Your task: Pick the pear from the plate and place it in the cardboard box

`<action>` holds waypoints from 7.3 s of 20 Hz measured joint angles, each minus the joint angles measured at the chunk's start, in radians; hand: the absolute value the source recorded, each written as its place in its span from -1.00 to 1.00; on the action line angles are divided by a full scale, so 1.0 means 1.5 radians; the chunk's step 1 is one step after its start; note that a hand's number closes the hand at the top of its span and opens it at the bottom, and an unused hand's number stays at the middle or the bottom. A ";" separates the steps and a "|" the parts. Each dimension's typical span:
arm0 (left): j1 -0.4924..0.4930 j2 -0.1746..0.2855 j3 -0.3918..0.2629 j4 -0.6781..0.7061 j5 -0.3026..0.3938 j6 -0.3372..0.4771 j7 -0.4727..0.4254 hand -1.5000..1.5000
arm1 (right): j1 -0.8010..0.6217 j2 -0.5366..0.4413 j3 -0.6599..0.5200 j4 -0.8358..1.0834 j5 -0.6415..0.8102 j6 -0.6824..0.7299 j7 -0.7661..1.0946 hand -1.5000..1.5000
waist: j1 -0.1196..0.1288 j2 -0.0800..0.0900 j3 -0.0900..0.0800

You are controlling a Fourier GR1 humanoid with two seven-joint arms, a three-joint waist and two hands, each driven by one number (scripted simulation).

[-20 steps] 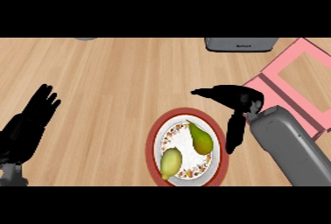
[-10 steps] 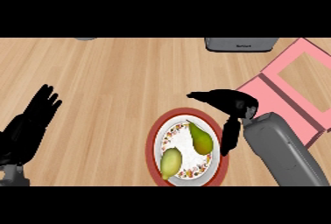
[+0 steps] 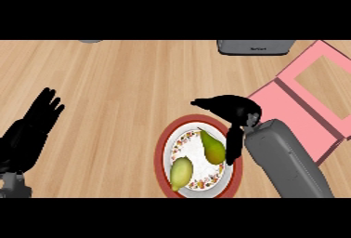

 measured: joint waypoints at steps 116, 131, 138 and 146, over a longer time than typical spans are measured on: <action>0.000 -0.084 0.078 -0.017 -0.076 -0.085 0.020 0.00 | 0.107 -0.011 -0.306 -0.126 0.368 -0.379 0.074 -1.00 | 0.000 0.001 0.000; 0.001 -0.087 0.084 0.002 -0.082 -0.086 0.005 0.00 | 0.132 0.042 -0.444 -0.111 0.176 -0.559 -0.075 -1.00 | -0.006 -0.001 0.001; -0.006 -0.080 0.092 -0.001 -0.073 -0.089 0.018 0.00 | 0.183 0.032 -0.553 -0.176 0.022 -0.562 -0.103 -1.00 | -0.009 -0.001 0.000; -0.012 -0.081 0.090 -0.006 -0.077 -0.085 0.030 0.00 | 0.254 -0.062 -0.676 -0.204 -0.167 -0.461 -0.124 -1.00 | -0.008 -0.001 0.000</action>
